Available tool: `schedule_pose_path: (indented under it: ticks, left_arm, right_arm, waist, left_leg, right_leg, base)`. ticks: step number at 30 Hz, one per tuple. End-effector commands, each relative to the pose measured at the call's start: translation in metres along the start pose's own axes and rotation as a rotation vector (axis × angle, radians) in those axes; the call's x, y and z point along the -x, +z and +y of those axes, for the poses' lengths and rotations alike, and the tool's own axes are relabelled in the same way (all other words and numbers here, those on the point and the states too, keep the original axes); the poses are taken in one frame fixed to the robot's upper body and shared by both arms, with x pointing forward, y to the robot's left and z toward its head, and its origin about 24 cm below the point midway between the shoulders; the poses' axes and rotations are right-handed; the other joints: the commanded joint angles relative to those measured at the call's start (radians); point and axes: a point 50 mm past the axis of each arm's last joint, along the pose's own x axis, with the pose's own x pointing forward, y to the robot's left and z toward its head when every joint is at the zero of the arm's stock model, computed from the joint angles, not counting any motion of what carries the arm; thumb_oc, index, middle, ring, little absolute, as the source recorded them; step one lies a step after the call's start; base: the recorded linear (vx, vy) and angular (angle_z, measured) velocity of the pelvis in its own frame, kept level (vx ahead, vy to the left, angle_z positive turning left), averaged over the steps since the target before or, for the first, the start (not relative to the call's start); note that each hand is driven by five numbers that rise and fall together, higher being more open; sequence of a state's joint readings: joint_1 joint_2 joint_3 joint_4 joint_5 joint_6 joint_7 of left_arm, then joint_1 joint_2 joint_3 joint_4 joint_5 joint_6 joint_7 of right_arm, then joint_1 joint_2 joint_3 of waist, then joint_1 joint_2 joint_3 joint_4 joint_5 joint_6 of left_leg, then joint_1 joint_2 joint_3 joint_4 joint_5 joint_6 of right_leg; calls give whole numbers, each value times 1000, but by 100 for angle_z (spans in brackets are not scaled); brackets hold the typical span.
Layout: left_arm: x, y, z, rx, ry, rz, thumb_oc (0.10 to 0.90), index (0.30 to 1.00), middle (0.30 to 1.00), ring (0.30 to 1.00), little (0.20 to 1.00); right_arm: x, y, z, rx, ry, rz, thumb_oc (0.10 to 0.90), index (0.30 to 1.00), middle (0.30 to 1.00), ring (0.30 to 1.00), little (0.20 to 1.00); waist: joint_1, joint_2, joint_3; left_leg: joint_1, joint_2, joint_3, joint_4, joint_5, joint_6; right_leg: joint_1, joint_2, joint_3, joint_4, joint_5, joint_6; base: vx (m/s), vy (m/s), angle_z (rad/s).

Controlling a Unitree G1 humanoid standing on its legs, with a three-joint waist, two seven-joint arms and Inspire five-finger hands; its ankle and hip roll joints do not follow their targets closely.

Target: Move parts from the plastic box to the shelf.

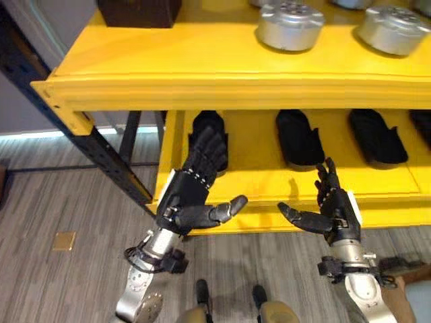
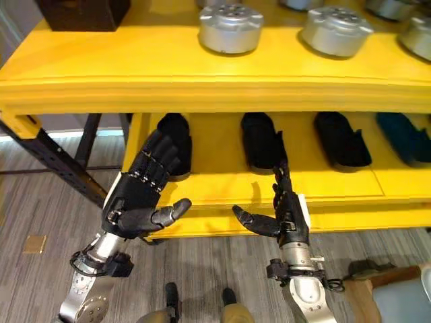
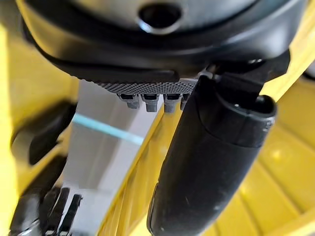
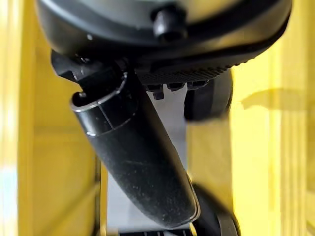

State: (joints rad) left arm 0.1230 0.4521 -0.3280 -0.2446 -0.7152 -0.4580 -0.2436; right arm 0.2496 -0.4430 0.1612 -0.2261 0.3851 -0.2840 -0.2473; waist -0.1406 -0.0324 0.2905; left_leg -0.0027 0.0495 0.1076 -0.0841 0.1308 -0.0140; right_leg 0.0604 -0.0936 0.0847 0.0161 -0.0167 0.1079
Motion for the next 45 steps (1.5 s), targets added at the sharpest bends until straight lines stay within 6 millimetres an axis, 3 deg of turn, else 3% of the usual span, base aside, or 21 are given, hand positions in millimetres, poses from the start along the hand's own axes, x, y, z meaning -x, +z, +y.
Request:
schedule_pose_path:
  ticks: [1,4,5,6,11,16,20,28,32,39,45]
  left_arm:
    - [-11,24,-7,2,-66,-183,900,1000,1000,1000,1000]
    - [-11,24,-7,2,-66,-183,900,1000,1000,1000,1000]
    - [-5,24,1,18,-26,-176,900,1000,1000,1000,1000]
    - [-2,20,9,56,-12,-156,900,1000,1000,1000,1000]
    - [6,21,14,50,5,-149,900,1000,1000,1000,1000]
    - [7,23,18,61,36,-160,900,1000,1000,1000,1000]
    - [7,24,19,84,37,-163,900,1000,1000,1000,1000]
    - [10,25,22,58,-14,-97,900,1000,1000,1000,1000]
    - [11,23,24,98,-35,-79,900,1000,1000,1000,1000]
    - [8,24,25,80,-45,-67,900,1000,1000,1000,1000]
    - [9,24,28,62,-36,-55,900,1000,1000,1000,1000]
  right_arm:
    - [-12,37,4,-36,67,-226,900,1000,1000,1000,1000]
    - [-12,37,4,-36,67,-226,900,1000,1000,1000,1000]
    - [-16,33,5,-36,114,-209,900,1000,1000,1000,1000]
    - [-21,28,3,-34,88,-191,900,1000,1000,1000,1000]
    - [-23,31,3,-18,94,-204,900,1000,1000,1000,1000]
    - [-22,34,3,13,135,-204,900,1000,1000,1000,1000]
    - [-19,35,4,61,269,-174,900,1000,1000,1000,1000]
    - [-18,18,17,110,744,75,900,1000,1000,1000,1000]
    - [-17,13,26,121,874,119,900,1000,1000,1000,1000]
    - [-16,8,41,140,977,148,900,1000,1000,1000,1000]
    - [-24,4,52,254,939,93,900,1000,1000,1000,1000]
  waist:
    - [8,0,-93]
    - [8,0,-93]
    - [24,0,-89]
    - [32,4,-93]
    - [44,0,-111]
    - [44,-1,-122]
    - [43,-6,-141]
    - [81,-24,-160]
    - [99,-28,-163]
    - [129,-31,-160]
    - [159,-29,-139]
  left_leg:
    - [105,-77,84,3,-177,58]
    - [105,-77,84,3,-177,58]
    - [121,-61,164,3,-179,59]
    - [124,-52,157,5,-180,73]
    - [130,-34,155,-3,-172,54]
    - [133,-22,146,-3,-170,41]
    - [135,-4,132,-3,-167,25]
    - [135,12,97,-3,-156,5]
    - [134,14,81,-3,-153,2]
    - [128,13,67,-3,-151,1]
    - [121,9,48,-3,-149,5]
  right_leg:
    - [-36,76,-97,-7,18,-14]
    - [-36,76,-97,-7,18,-14]
    - [-36,38,-204,24,10,4]
    - [-33,-7,-184,55,8,25]
    - [-11,-26,-196,-16,49,32]
    - [-1,-25,-191,-42,58,30]
    - [16,-14,-190,-60,47,16]
    - [56,-6,-242,-86,37,1]
    - [63,-6,-255,-89,38,-1]
    - [68,-16,-284,-103,48,7]
    - [75,-27,-312,-101,45,11]
  base:
    - [0,0,-33]
    - [-34,-7,-3]
    - [-198,-182,-11]
    - [-209,-275,-66]
    - [-24,-202,-37]
    - [16,-85,-2]
    - [32,-164,-3]
    - [27,-98,3]
    - [22,-27,13]
    - [27,-7,10]
    - [5,14,10]
